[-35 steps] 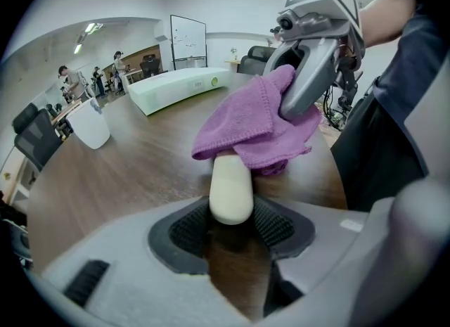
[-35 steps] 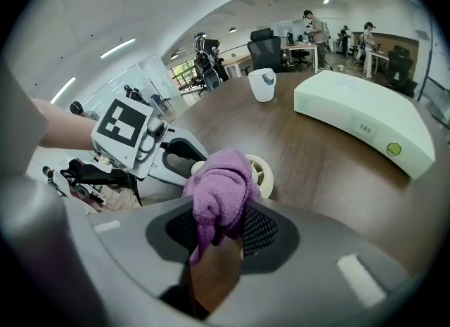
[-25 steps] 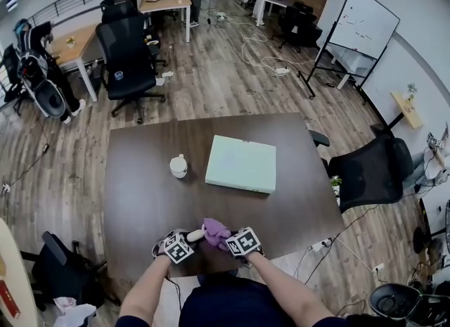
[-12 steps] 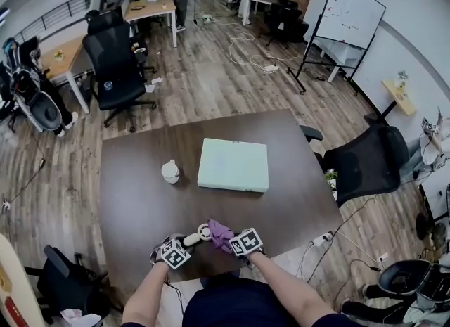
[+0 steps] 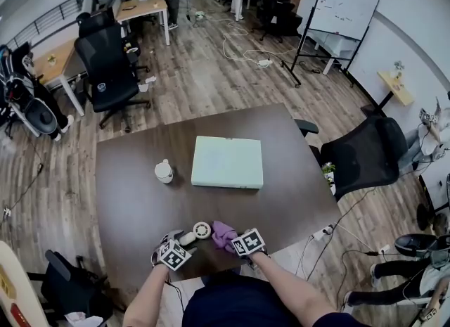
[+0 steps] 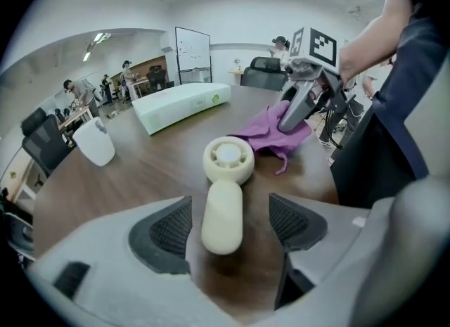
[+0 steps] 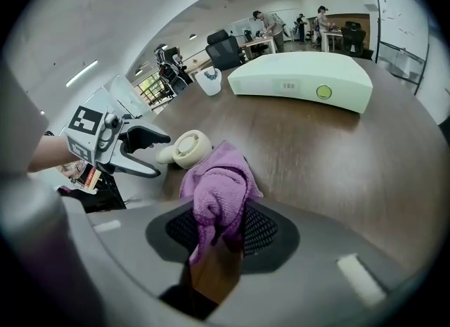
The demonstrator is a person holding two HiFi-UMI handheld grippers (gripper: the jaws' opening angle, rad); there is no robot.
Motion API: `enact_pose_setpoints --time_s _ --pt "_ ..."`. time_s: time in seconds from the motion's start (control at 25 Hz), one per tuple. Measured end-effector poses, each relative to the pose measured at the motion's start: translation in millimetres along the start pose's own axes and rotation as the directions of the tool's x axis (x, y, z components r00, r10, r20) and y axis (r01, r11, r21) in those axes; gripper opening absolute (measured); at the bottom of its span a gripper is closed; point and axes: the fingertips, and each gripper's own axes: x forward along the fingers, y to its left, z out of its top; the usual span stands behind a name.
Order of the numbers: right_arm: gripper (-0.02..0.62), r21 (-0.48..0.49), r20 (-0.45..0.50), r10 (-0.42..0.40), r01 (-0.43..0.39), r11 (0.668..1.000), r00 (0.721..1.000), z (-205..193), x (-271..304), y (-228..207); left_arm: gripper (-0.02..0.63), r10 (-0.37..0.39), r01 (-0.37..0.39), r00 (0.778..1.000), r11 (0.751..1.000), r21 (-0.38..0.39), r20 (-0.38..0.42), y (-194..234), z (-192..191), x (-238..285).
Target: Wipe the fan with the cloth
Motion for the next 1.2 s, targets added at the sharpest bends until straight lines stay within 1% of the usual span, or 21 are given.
enact_pose_setpoints --time_s 0.08,0.2,0.24,0.36,0.48,0.68,0.84,0.96,1.08,1.2 --pt "0.133 0.009 0.005 0.004 -0.004 1.000 1.000 -1 -2 -1 0.359 -0.006 0.006 1.000 1.000 0.019 0.007 1 20 4" --pt "0.133 0.020 0.007 0.009 -0.009 1.000 1.000 -5 -4 -1 0.401 -0.043 0.043 0.999 0.998 0.046 -0.002 -1 46 15" --pt "0.133 0.024 0.007 0.010 -0.010 1.000 1.000 -6 -5 -2 0.412 -0.052 0.053 0.999 0.997 0.060 -0.013 -2 52 18" --pt "0.133 0.039 0.012 0.012 -0.012 0.999 1.000 -10 -8 -4 0.413 -0.071 0.077 0.995 0.992 0.097 -0.064 -4 63 32" --pt "0.133 0.048 0.015 0.015 -0.015 0.999 1.000 -14 -9 -7 0.410 -0.081 0.095 0.989 0.990 0.107 -0.123 -1 59 49" --pt "0.133 0.063 0.022 0.022 -0.024 0.998 0.999 -20 -10 -11 0.402 -0.122 0.142 0.972 0.986 0.085 -0.200 -4 48 65" --pt "0.133 0.080 0.028 0.029 -0.031 0.996 0.999 -22 -10 -13 0.382 -0.122 0.148 0.963 0.985 0.092 -0.242 -1 47 69" --pt "0.133 0.089 0.031 0.033 -0.036 0.995 0.999 -23 -9 -13 0.382 -0.119 0.153 0.952 0.983 0.102 -0.284 1 46 69" --pt "0.133 0.100 0.035 0.036 -0.039 0.994 0.999 -23 -10 -13 0.380 -0.125 0.164 0.947 0.980 0.112 -0.294 1 46 69" --pt "0.133 0.109 0.043 0.037 -0.041 0.993 0.998 -23 -11 -14 0.380 -0.122 0.162 0.952 0.979 0.122 -0.282 0 46 67"
